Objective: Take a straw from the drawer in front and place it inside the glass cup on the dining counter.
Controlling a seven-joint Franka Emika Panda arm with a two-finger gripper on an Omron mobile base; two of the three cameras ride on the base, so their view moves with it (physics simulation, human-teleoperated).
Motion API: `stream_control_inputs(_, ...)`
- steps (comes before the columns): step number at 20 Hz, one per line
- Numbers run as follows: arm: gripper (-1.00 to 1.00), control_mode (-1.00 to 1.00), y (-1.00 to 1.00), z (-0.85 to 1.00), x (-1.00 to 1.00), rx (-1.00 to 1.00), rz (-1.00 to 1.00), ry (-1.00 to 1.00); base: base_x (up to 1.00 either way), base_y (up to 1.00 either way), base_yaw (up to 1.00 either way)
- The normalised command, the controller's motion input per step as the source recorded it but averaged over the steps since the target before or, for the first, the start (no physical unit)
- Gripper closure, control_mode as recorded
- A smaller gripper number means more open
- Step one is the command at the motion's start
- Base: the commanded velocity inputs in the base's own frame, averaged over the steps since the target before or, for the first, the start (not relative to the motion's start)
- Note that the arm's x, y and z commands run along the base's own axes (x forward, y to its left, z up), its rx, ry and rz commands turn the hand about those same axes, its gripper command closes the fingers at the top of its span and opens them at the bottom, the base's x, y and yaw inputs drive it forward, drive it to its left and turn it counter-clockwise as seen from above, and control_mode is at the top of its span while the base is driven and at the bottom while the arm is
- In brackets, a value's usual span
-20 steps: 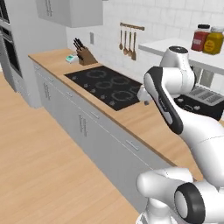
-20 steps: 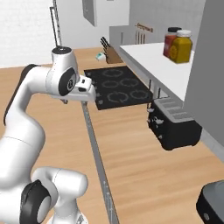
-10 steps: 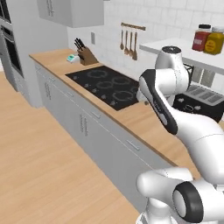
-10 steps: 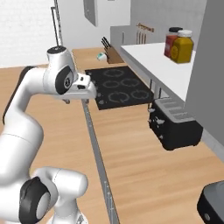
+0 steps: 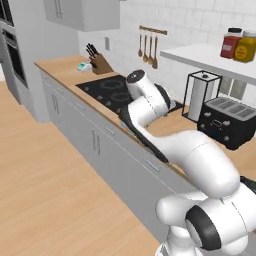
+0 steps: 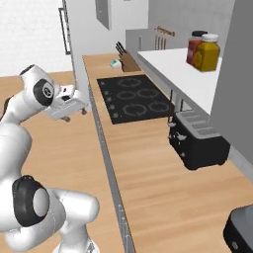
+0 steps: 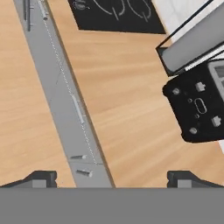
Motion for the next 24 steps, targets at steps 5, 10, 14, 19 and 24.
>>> stream_control_inputs(5,-1.00,-1.00,0.57,-0.57,0.31,-0.38,-0.06,0.00,0.00,0.00,0.00)
stream_control_inputs(10,-1.00,-1.00,0.57,-0.70,0.02,-0.40,-0.06,0.00,0.00,0.00,0.00)
stream_control_inputs(14,-1.00,-1.00,0.40,-0.67,0.00,-0.38,-0.09,0.00,0.00,0.00,0.00)
stream_control_inputs(19,-1.00,-1.00,-0.05,-0.66,0.08,-0.19,-0.19,0.00,0.00,0.00,0.00)
stream_control_inputs(24,-1.00,-1.00,-0.30,-0.72,0.09,-0.07,-0.18,0.00,0.00,0.00,0.00)
